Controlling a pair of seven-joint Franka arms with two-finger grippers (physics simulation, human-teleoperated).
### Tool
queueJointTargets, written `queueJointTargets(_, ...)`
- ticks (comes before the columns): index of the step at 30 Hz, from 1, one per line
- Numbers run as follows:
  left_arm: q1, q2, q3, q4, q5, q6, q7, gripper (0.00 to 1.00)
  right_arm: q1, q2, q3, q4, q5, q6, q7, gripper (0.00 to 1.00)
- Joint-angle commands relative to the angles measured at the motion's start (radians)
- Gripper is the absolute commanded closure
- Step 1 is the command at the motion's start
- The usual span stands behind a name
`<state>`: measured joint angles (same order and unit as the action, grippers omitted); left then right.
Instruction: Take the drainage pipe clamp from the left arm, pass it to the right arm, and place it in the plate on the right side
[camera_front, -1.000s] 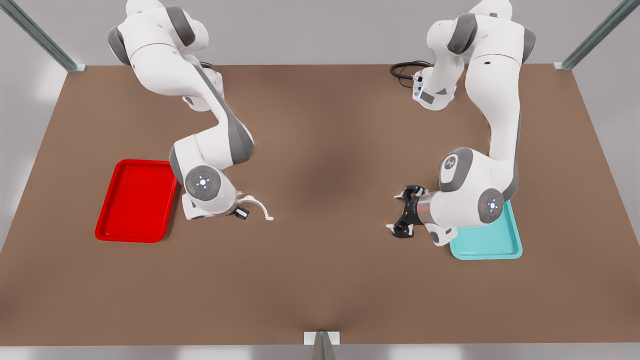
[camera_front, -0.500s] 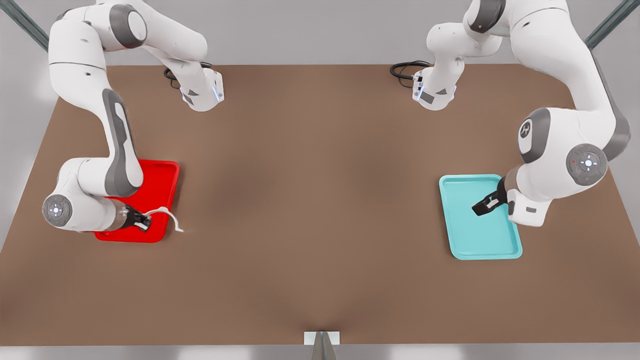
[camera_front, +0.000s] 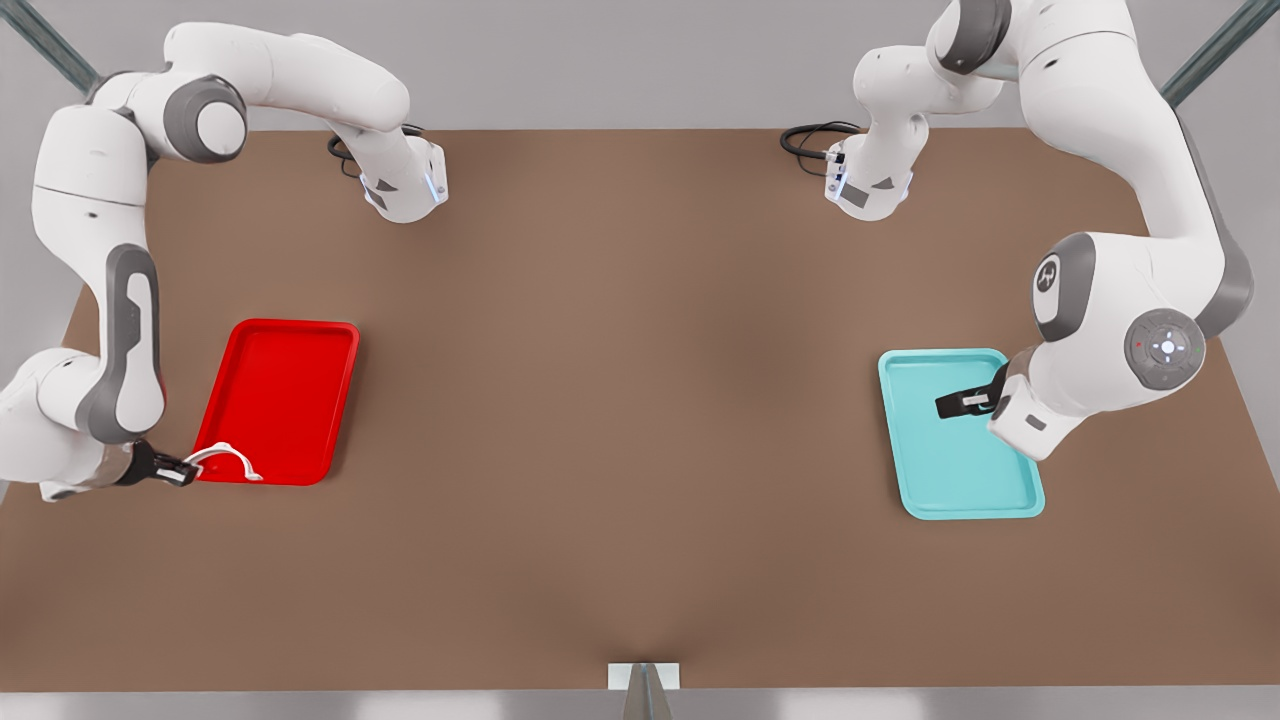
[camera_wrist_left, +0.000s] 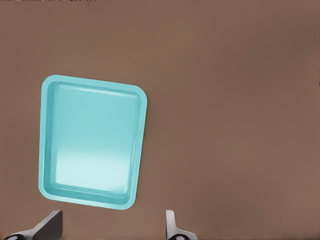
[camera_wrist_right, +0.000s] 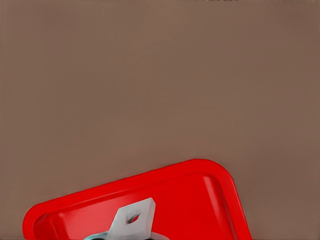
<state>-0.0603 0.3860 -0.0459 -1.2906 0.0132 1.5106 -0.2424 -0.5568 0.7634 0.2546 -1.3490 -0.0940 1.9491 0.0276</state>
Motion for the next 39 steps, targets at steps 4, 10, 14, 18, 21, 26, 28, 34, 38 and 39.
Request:
queueJointTargets(4,0.001,0.001,0.0,0.0,0.001,0.003,0.305,0.0,0.0,0.01,-0.002,0.005,-0.024,0.021,-0.479,0.79)
queueJointTargets(10,0.002,0.007,0.0,0.0,0.001,0.005,0.305,0.0,0.011,-0.012,0.002,-0.044,-0.052,0.051,-0.471,0.79)
queueJointTargets(14,0.007,0.007,0.0,0.0,0.001,0.005,0.305,0.0,0.0,-0.099,0.015,-0.171,-0.087,0.06,-0.471,0.79)
queueJointTargets(18,0.008,0.01,0.0,0.0,0.001,0.005,0.314,0.0,0.003,-0.17,0.015,-0.285,-0.089,0.117,-0.469,0.79)
queueJointTargets(21,0.011,0.014,0.0,0.0,0.001,0.005,0.314,0.0,0.003,-0.207,0.015,-0.341,-0.095,0.132,-0.466,0.79)
queueJointTargets(26,0.011,0.014,0.0,0.0,0.001,0.005,0.314,0.0,0.003,-0.223,0.015,-0.368,-0.101,0.136,-0.465,0.0)
queueJointTargets(28,0.011,0.014,0.0,0.0,0.001,0.005,0.314,0.0,0.003,-0.23,0.015,-0.358,-0.101,0.136,-0.465,0.0)
queueJointTargets(34,0.01,0.013,0.0,0.004,0.001,0.005,0.316,0.0,0.051,-0.337,0.284,-0.016,-0.174,-0.166,-0.197,0.0)
queueJointTargets(38,0.01,0.013,0.0,0.01,0.001,0.007,0.318,0.0,0.53,-0.611,-0.202,-0.064,0.101,-0.455,-0.044,0.01)
queueJointTargets(39,0.008,0.013,-0.002,0.01,0.001,0.008,0.316,0.0,0.663,-0.639,-0.386,-0.084,0.14,-0.47,-0.15,0.01)
